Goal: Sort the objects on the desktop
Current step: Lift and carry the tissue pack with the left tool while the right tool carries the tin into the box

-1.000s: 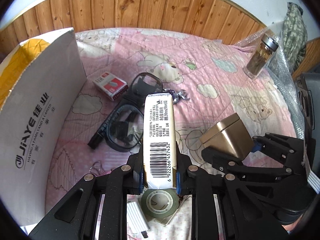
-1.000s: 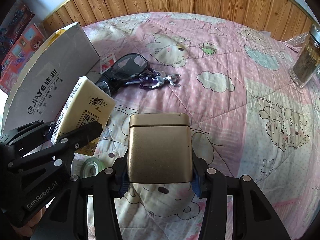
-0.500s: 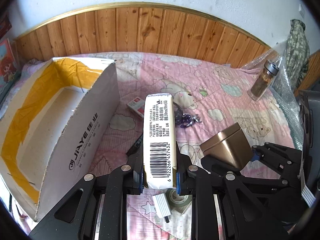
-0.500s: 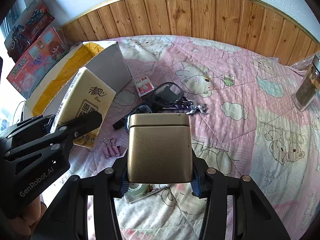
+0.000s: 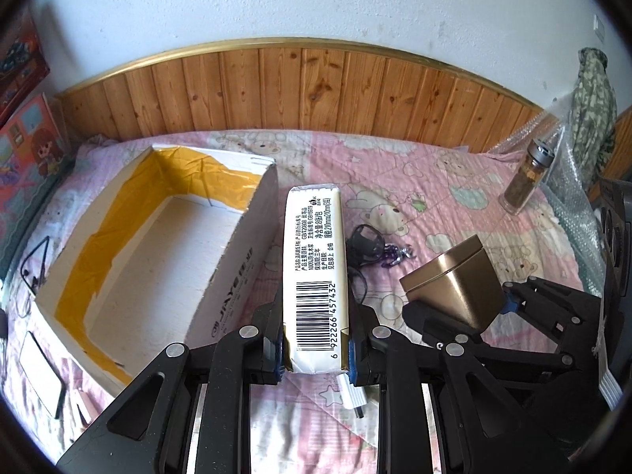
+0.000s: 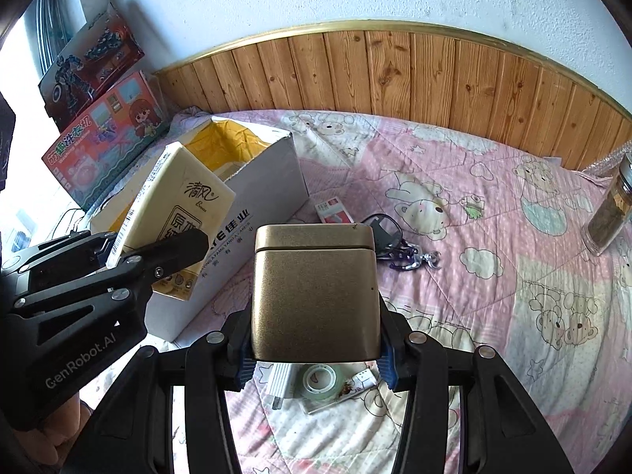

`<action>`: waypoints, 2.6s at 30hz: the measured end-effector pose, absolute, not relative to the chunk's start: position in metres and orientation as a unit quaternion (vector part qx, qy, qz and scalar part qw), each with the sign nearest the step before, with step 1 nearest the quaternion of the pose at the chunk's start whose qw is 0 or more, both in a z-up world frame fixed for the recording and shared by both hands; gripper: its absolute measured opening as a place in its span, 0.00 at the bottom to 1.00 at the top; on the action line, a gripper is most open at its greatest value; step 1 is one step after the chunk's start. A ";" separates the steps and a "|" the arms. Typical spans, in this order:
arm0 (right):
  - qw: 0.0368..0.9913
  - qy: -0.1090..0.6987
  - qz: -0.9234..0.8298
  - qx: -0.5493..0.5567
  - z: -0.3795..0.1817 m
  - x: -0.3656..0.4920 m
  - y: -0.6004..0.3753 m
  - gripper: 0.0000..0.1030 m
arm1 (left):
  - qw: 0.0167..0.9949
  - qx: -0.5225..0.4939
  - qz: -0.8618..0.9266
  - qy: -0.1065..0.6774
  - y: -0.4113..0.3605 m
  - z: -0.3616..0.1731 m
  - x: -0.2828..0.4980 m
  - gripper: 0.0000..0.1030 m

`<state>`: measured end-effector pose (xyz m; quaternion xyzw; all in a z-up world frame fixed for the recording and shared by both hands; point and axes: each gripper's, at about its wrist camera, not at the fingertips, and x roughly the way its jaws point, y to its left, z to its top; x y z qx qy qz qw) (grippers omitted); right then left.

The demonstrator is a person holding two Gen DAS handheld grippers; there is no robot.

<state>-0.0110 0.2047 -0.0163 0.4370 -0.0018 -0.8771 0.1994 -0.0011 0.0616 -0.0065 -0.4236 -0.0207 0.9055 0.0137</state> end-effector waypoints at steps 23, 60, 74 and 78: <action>0.261 0.038 -0.873 0.410 0.002 -0.004 0.111 0.48 | -0.024 -0.441 0.885 -0.147 -0.092 -0.010 -0.007 0.21; 0.251 0.131 -0.856 0.433 -0.012 -0.102 0.013 0.48 | -0.047 -0.489 0.843 -0.218 -0.126 -0.070 -0.103 0.22; 0.276 0.210 -0.814 0.466 -0.047 -0.148 -0.013 0.48 | -0.070 -0.521 0.820 -0.226 -0.149 -0.107 -0.148 0.22; 0.280 0.237 -0.796 0.481 -0.058 -0.160 -0.020 0.48 | -0.065 -0.530 0.817 -0.219 -0.149 -0.118 -0.159 0.22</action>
